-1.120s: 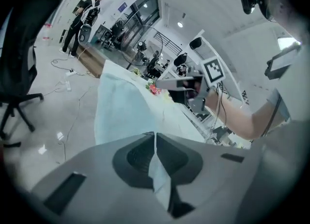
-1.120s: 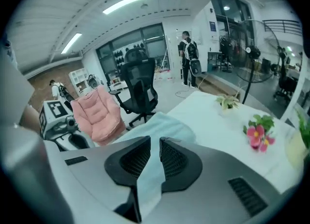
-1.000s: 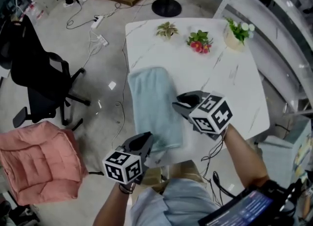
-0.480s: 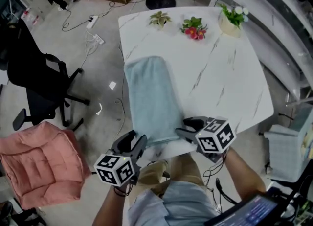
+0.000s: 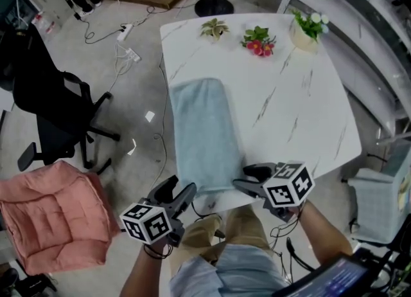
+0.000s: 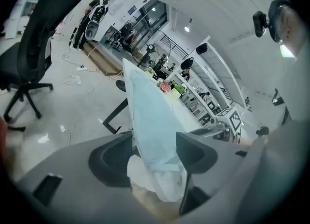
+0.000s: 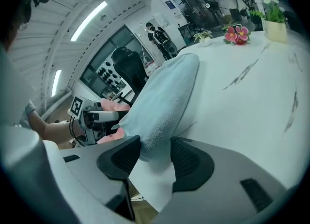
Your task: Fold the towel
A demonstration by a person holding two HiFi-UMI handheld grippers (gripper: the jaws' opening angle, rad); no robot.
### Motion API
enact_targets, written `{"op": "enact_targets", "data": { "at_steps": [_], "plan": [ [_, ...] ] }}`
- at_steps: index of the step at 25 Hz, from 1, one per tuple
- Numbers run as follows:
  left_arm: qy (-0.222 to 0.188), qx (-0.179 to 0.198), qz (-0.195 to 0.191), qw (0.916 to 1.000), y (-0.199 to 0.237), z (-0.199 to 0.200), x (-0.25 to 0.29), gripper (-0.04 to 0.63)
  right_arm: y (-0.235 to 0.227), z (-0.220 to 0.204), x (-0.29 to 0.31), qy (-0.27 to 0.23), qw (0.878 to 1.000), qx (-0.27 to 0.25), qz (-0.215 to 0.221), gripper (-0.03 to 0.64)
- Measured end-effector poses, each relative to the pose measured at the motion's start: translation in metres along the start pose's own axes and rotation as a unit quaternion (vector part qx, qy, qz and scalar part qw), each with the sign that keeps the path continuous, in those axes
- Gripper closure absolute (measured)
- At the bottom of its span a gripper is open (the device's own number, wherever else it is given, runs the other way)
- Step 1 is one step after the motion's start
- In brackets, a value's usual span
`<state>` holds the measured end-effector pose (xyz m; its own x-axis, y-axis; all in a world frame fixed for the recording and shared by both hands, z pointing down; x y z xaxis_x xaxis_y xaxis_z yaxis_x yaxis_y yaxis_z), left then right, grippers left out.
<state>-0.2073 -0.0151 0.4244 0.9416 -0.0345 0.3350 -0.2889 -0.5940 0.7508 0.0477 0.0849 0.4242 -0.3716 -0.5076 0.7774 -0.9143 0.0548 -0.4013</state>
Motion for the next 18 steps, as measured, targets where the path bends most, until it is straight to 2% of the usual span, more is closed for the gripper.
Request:
{"op": "enact_targets", "data": {
  "at_steps": [3, 5, 7, 9, 18],
  "plan": [
    [0.028, -0.003, 0.01, 0.9996, 0.003, -0.001, 0.014, 0.327, 0.006, -0.002, 0.01, 0.018, 1.0, -0.004, 0.004, 0.407],
    [0.044, 0.008, 0.031, 0.9985, 0.004, 0.0, 0.016, 0.46, 0.009, -0.001, 0.013, 0.027, 0.999, -0.022, -0.008, 0.47],
    [0.054, 0.017, 0.038, 0.9977, 0.001, 0.001, 0.015, 0.502, 0.009, 0.0, 0.013, 0.029, 0.999, -0.035, -0.015, 0.527],
    [0.063, 0.021, 0.036, 0.9971, -0.004, -0.002, 0.015, 0.509, 0.008, -0.001, 0.01, 0.032, 0.999, -0.04, -0.014, 0.549],
    [0.084, 0.021, 0.027, 0.9959, -0.029, -0.031, 0.021, 0.501, -0.001, -0.019, -0.008, 0.055, 0.996, -0.057, -0.028, 0.552]
  ]
}}
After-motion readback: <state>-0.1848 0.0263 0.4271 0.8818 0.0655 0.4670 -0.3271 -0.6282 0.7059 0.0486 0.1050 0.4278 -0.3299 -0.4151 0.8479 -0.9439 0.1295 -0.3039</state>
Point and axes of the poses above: the fingertips, and each gripper's own axes: x forward along the fingers, y to its left, z out of its top, the point moved 9 cm from there along -x, backward along the fingers, and after that the axes turned 13 degrees about -z, right-handed, at the moved point
